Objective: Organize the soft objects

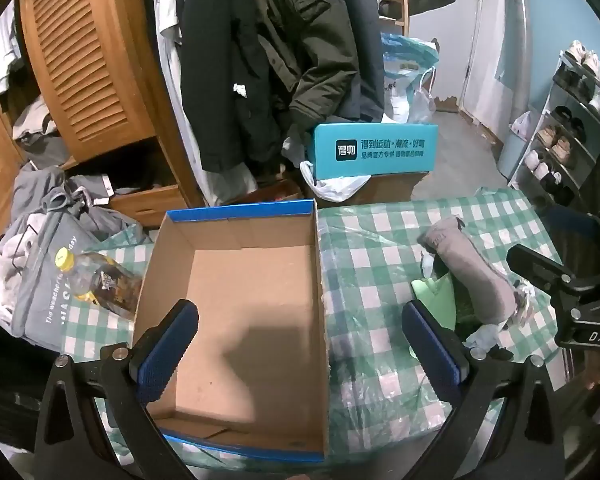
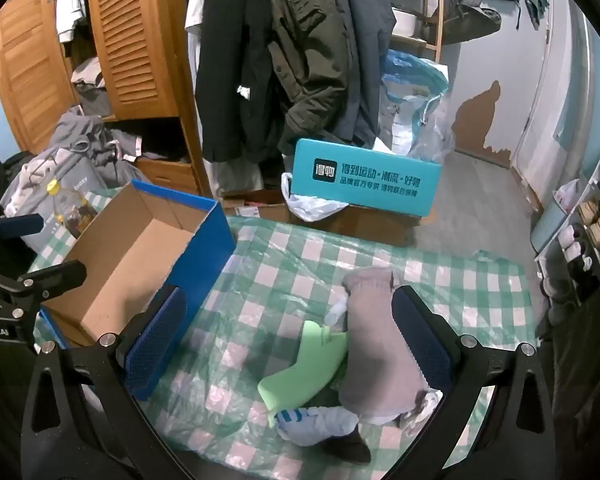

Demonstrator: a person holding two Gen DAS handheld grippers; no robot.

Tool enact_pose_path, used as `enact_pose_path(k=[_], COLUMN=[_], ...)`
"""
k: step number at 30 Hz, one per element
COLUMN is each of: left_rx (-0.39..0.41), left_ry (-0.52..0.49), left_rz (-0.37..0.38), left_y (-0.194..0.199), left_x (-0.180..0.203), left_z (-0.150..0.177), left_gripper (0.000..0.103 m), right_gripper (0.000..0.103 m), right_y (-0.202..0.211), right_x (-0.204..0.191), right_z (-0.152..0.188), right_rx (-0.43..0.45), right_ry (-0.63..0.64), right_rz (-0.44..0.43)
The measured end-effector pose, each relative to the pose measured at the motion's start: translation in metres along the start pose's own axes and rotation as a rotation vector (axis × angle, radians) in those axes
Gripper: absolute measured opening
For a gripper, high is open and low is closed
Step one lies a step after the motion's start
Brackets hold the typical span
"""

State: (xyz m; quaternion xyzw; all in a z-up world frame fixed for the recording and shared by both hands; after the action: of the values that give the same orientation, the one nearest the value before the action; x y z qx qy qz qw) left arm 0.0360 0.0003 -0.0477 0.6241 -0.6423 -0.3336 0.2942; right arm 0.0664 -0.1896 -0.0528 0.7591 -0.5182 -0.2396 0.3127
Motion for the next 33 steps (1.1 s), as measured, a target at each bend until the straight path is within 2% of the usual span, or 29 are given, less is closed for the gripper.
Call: enact_pose_path(k=[19,33], left_rx=[-0.006,0.003], left_ry=[-0.003,0.01], left_rz=[0.007,0.014], left_y=[-0.003,0.0014], left_x=[-0.0004,-0.0002], left_z=[0.0075,-0.0016], left_gripper=[0.103,0.103], right_gripper=[0.101,0.101], right_y=[0.0009,0.0017], right_x=[-0.0001,-0.0006], right_z=[-0.0016,-0.002], right_rx=[-0.012,-0.01], right_ry=[0.008,0.007], right_rz=[0.004,0.005])
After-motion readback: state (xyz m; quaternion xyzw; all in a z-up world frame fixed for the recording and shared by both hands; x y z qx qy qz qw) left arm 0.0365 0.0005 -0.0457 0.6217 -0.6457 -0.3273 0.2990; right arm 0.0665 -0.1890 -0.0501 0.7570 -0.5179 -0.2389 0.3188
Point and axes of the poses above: each gripper's, at about its wrist camera, not at the fingertips, and y roughly against the way its jaws point, x to its right, z to its underside, the point moved 6 cm from there along -y, roughly the way its jaws point
